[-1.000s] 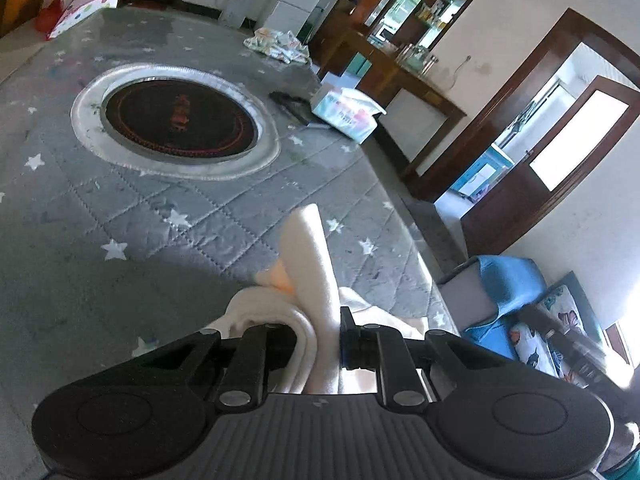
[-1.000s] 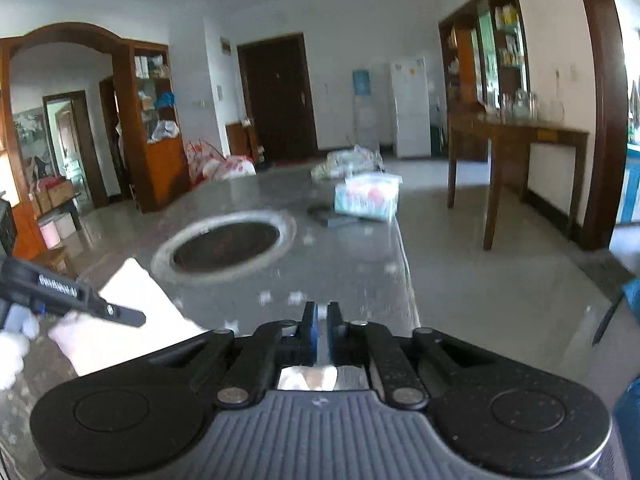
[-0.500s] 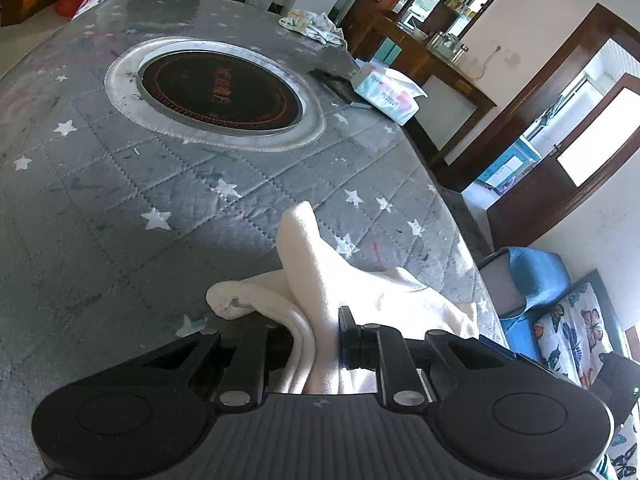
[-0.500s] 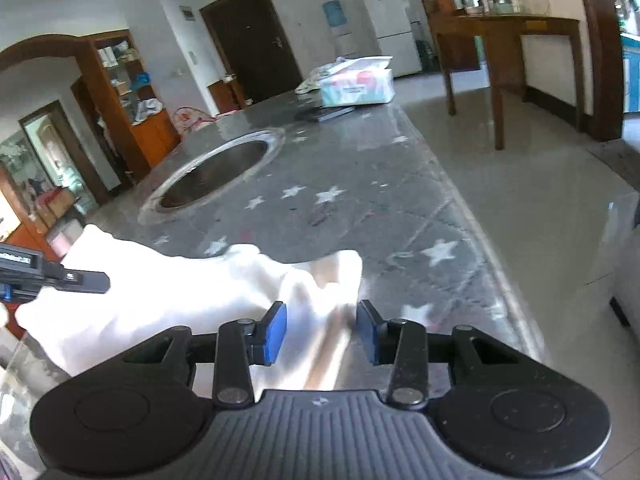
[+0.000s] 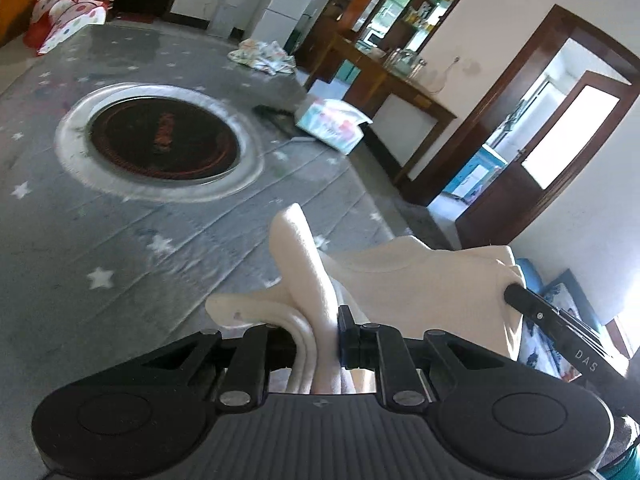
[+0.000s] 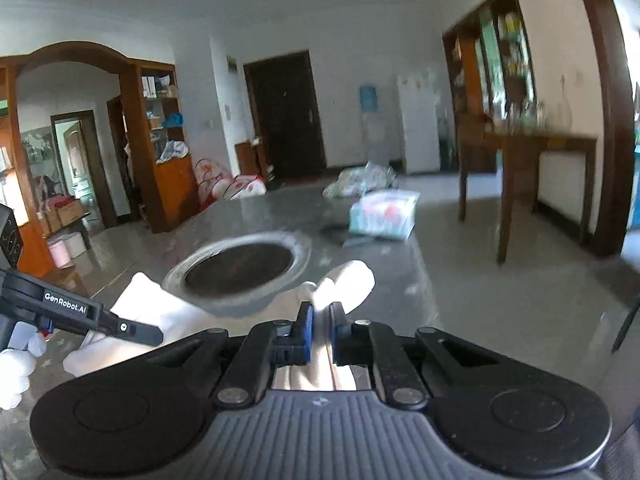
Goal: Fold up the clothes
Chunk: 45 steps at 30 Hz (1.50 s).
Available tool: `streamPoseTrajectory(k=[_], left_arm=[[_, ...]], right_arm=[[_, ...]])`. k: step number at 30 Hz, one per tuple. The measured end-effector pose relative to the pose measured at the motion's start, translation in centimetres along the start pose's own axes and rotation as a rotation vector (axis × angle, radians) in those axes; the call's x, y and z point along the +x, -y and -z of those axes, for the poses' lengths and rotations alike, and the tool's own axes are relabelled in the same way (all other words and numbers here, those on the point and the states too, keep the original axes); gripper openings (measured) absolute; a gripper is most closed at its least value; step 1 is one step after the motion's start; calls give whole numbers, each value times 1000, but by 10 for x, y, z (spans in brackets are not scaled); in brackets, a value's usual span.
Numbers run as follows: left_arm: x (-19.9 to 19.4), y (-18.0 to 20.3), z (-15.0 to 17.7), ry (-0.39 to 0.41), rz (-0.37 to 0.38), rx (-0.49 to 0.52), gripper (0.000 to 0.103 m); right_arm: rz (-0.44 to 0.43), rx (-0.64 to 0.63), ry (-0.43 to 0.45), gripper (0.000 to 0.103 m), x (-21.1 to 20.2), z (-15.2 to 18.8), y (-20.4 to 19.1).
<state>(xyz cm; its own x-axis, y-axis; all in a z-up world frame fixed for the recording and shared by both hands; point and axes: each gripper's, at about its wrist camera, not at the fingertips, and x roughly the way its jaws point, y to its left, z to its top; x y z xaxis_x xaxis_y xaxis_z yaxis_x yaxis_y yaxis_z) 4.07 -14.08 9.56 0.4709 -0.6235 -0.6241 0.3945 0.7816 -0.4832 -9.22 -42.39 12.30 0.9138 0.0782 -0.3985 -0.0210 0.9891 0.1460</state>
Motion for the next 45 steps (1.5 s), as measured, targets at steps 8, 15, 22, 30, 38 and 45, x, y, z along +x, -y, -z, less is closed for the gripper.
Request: streamPoseTrajectory(k=[8,15,22,30,38,45], left_arm=[[29,8,-3,-30,20,-6,16],[62,-9,15,-139,-31,-6,19],[60,-19,21,-158,-139,82,45],[46,-17,7,-49,-190,117,47],[76,-6,3,-74,-173,146,43],[84,-7,6,-86,-206,175,45]], right_arm=[[74,7,-46,7,14,10,24],[115,44,-164,7,47,46,41],[180,28,-251,11,68,63,52],[118,-20,-218,18,72,48,38],[34,-58,-281,22,112,51,15],[23,-98,-298,32,113,55,7]])
